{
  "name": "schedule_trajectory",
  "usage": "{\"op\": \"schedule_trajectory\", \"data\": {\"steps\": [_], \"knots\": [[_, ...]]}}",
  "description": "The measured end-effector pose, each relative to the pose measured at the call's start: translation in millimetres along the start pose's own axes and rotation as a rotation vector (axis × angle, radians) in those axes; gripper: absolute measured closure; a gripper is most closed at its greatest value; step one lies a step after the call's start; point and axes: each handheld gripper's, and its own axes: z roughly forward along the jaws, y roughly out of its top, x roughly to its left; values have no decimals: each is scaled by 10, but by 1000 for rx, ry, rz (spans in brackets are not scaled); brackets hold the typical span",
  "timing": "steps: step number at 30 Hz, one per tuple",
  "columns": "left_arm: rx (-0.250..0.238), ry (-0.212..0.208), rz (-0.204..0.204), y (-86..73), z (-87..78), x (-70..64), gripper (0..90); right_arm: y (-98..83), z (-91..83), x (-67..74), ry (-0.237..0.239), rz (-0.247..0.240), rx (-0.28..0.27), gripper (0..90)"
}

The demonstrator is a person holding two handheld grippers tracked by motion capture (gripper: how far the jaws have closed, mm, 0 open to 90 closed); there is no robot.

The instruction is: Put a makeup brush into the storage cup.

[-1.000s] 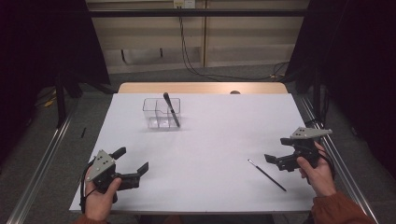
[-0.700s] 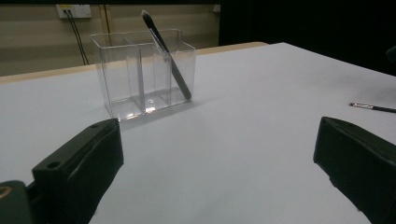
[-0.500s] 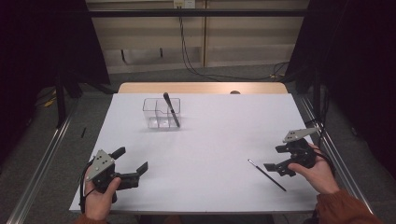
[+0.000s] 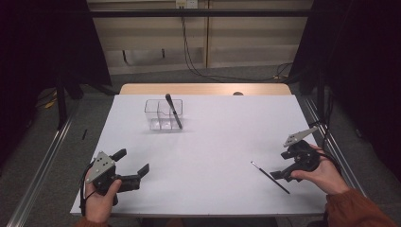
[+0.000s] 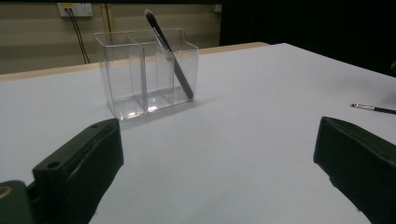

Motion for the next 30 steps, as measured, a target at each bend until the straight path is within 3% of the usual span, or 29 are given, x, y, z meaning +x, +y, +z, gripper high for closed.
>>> {"op": "schedule_trajectory", "data": {"steps": [10, 14, 26, 30], "knots": [[-1, 5, 14, 4, -1, 19, 18, -20, 49, 10, 3, -55, 113, 69], [-1, 4, 5, 0, 5, 14, 18, -22, 82, 12, -13, -52, 152, 65], [4, 7, 8, -2, 5, 18, 18, -14, 196, 58, -37, -87, 248, 247], [5, 6, 9, -2, 3, 20, 18, -23, 245, 94, -31, -87, 305, 300]]}}
